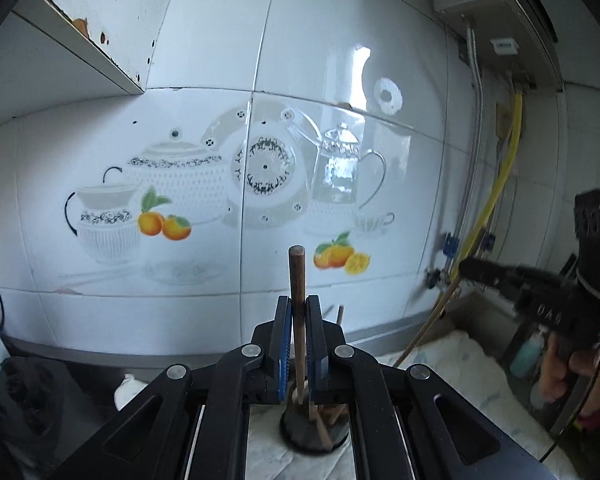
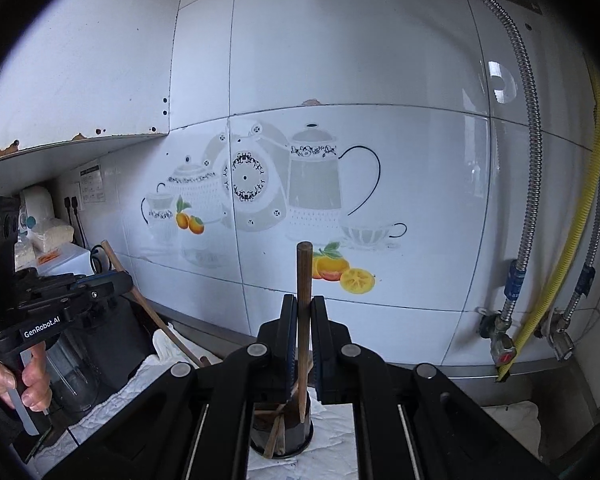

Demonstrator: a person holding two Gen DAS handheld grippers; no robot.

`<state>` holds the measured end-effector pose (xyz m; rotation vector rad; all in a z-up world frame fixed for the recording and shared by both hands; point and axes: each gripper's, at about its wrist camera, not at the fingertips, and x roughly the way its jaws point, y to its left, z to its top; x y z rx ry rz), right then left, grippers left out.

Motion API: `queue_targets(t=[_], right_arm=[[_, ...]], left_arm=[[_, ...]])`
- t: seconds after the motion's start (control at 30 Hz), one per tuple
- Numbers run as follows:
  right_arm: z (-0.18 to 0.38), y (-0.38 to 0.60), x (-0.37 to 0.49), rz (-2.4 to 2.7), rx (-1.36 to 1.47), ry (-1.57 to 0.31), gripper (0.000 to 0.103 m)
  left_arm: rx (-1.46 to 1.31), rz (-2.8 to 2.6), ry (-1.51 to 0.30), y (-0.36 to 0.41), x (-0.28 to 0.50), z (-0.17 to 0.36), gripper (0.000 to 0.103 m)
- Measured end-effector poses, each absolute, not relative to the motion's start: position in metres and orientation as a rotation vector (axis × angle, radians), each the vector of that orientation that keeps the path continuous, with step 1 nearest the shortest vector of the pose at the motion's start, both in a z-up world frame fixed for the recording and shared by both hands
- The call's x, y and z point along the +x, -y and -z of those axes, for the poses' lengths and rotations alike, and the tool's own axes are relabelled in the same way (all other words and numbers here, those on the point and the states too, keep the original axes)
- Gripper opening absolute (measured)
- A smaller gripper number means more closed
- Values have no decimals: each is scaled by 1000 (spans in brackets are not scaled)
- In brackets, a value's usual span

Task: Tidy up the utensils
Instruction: 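Carry the chopstick to the holder with the left tool while the right tool lowers its own, then open both tools to release the chopsticks into the holder, then move both tools back to the two crossed wooden chopsticks on the cloth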

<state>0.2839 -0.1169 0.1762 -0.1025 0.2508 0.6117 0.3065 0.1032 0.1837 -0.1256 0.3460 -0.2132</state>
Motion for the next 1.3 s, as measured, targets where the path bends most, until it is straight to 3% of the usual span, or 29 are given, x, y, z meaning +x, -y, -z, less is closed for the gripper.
queue_targets(t=[0.6,0.67,0.7,0.73,0.77,0.83,1.0,1.13,1.3], right_arm=[[-118,86,327,-640,-129,-420,10],[-119,87,327,-641,-120,-430,18],[-121,88,327,-640,-117,-434,31],[-122,89,326,-635,-119,-428,35],[-123,90,322,-629,-125,-415,35],[-127,94,314,-631,-141,-403,35],[-141,114,283,-617,-144,-360,35],[-141,137,252,-607,-136,-363,36],[-121,166,215,-590,-134,-388,36]], left_arm=[[-142,262,-526,-86,355,-118,8],[-133,267,-547,-83,355,-117,10],[-131,267,-555,-83,353,-118,13],[-128,263,-557,-82,351,-119,17],[-122,262,-552,-81,347,-121,19],[-108,254,-541,-82,337,-127,34],[-88,235,-510,-83,300,-147,38],[-63,212,-481,-82,260,-159,55],[-55,219,-486,-77,207,-156,60]])
